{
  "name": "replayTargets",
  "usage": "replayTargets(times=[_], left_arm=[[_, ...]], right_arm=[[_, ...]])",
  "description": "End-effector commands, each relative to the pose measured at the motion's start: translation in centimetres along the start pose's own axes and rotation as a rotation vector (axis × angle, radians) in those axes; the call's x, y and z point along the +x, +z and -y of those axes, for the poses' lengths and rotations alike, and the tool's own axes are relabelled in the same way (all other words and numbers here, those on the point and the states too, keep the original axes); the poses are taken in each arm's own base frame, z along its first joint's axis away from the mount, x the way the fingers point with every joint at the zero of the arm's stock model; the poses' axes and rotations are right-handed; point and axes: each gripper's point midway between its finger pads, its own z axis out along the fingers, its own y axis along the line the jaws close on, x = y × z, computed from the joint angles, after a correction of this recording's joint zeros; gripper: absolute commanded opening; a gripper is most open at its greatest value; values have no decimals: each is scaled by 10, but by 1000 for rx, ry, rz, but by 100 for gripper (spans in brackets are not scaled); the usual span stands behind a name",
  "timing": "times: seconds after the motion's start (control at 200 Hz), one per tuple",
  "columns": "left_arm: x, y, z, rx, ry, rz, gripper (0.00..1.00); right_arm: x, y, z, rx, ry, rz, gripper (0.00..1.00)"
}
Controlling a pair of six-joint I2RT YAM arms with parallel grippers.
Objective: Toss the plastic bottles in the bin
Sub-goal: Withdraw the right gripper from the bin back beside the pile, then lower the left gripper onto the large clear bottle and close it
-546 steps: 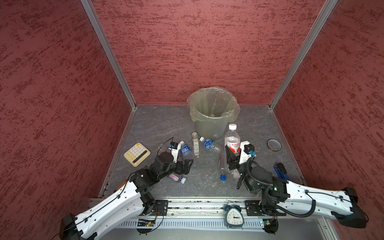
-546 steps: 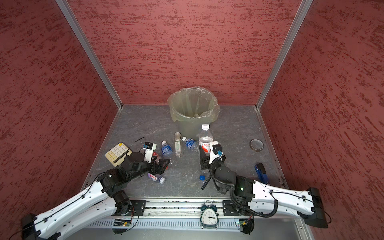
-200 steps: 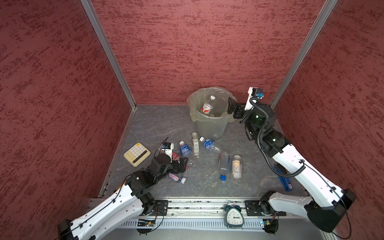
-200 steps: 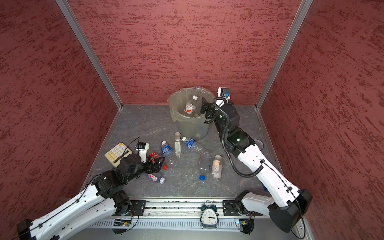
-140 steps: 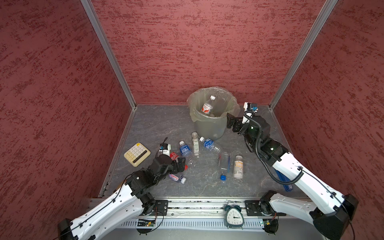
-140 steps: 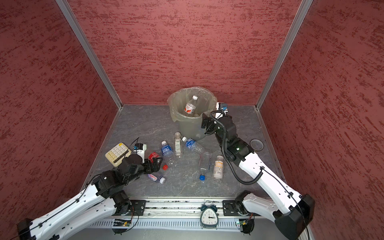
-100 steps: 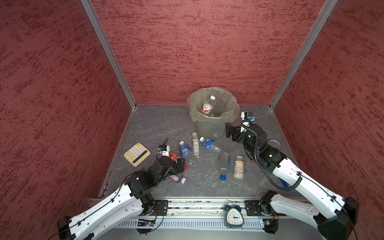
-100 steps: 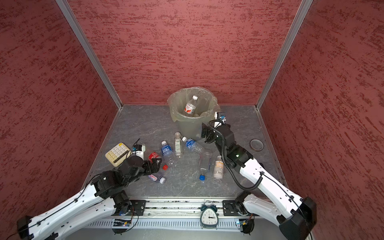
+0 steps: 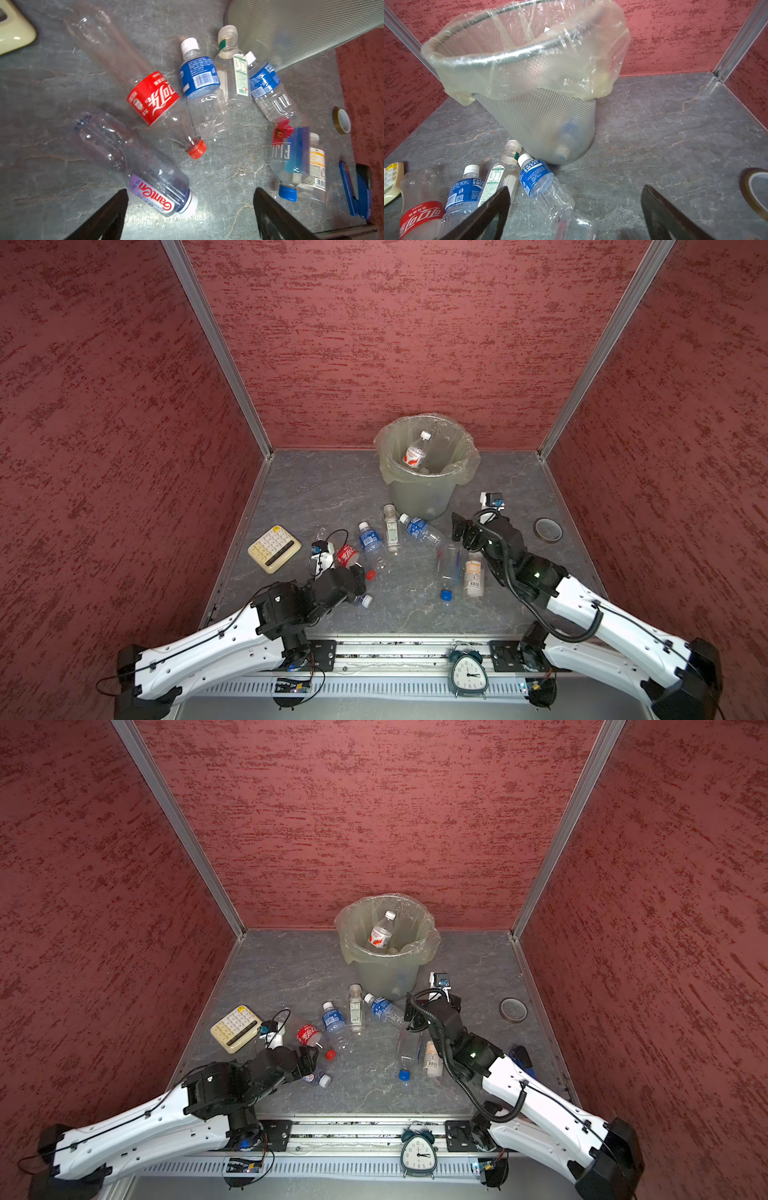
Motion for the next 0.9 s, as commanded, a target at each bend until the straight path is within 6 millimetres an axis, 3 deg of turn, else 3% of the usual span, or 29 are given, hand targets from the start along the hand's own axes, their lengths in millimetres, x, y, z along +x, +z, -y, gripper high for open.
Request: replayTargets(times=[0.0,0.145,0.441,0.666,0.892], left_arm=[[4,-3,-21,-108,-76,-15,94],[15,2,-26,-145,-107,-57,94],[27,20,-28,-164,-174,-94,94],[40,41,-38,-202,-222,-182,94],[41,52,-46,-207,-252,-196,92]], right_arm=[[8,-2,5,20,43,-4,99],[26,-1,10,34,42,-40,99],[44,-2,13,20,79,-74,99],[50,-2,15,18,83,-83,99],[52,-3,16,21,81,-89,99]])
